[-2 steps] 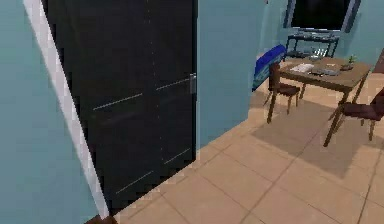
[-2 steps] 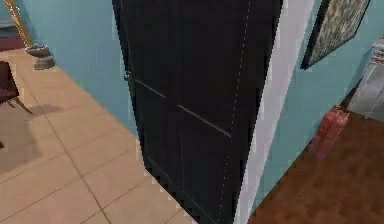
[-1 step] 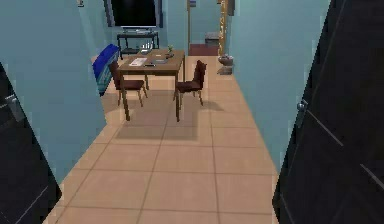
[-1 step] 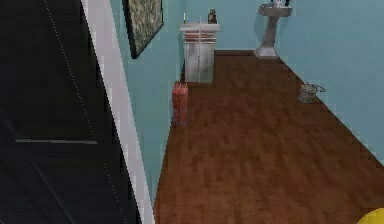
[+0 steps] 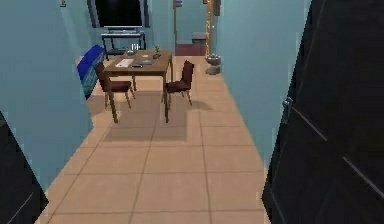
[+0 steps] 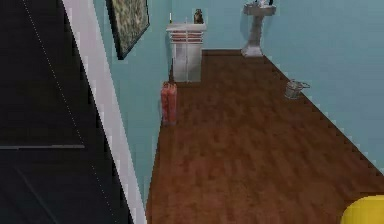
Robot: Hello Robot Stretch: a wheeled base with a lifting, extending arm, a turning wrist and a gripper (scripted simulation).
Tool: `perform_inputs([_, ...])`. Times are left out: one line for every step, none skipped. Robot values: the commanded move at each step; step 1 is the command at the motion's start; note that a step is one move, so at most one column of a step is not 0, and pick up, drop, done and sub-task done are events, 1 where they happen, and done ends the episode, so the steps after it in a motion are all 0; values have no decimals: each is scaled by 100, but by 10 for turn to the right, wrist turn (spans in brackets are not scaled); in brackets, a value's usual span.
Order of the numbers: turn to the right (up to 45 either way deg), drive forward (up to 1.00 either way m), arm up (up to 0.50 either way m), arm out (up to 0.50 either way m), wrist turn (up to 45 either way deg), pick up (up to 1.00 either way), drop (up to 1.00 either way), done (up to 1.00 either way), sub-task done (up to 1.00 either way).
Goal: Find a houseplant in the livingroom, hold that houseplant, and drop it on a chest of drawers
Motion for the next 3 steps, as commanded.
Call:
perform_inputs([0,100,0,0,0,0,0,0,0])
perform_inputs([30,0,0,0,0,0,0,0,0])
perform_inputs([0,35,0,0,0,0,0,0,0])
